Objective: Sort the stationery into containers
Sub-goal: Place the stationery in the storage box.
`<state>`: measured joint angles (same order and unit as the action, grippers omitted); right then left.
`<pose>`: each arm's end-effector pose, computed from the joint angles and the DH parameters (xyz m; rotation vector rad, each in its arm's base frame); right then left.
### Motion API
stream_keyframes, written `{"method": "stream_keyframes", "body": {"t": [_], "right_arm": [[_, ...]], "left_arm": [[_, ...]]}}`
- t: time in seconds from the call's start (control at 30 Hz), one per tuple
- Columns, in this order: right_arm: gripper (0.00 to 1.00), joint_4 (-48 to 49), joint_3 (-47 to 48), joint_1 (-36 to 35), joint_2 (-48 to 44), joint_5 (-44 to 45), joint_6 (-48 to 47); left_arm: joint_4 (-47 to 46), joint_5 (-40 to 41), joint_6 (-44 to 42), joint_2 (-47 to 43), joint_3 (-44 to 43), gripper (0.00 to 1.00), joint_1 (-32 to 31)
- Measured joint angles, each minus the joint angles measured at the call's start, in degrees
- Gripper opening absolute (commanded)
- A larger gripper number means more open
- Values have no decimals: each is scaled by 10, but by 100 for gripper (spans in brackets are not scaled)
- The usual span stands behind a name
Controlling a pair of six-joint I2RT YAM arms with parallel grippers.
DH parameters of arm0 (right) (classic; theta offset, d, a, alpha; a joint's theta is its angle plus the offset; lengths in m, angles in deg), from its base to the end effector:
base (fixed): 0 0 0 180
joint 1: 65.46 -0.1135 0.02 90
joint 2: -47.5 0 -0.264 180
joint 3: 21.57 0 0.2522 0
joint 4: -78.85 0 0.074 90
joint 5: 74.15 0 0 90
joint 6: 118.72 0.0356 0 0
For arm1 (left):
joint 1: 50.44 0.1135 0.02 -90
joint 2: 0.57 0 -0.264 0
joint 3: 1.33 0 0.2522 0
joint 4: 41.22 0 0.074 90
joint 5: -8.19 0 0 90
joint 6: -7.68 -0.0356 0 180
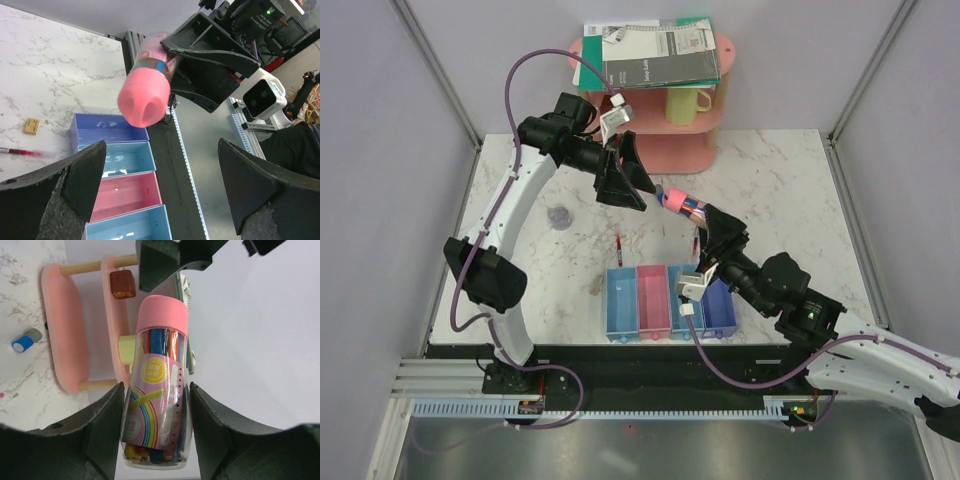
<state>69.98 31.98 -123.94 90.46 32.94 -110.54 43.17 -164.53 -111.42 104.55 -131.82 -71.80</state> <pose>0.1044 0.1503 0.3430 -1.3762 0.7519 -0.5511 0.3198 -0.1630 0.4091 1.2787 1.5824 -1.6992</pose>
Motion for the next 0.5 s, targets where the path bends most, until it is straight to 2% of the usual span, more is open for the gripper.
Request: {"method": "stream_keyframes", "body": {"t": [0.5], "right_arm": [[0, 109, -1, -73, 23, 60, -45]], "left_arm": [[8, -4, -1, 64, -71, 100, -22]]}}
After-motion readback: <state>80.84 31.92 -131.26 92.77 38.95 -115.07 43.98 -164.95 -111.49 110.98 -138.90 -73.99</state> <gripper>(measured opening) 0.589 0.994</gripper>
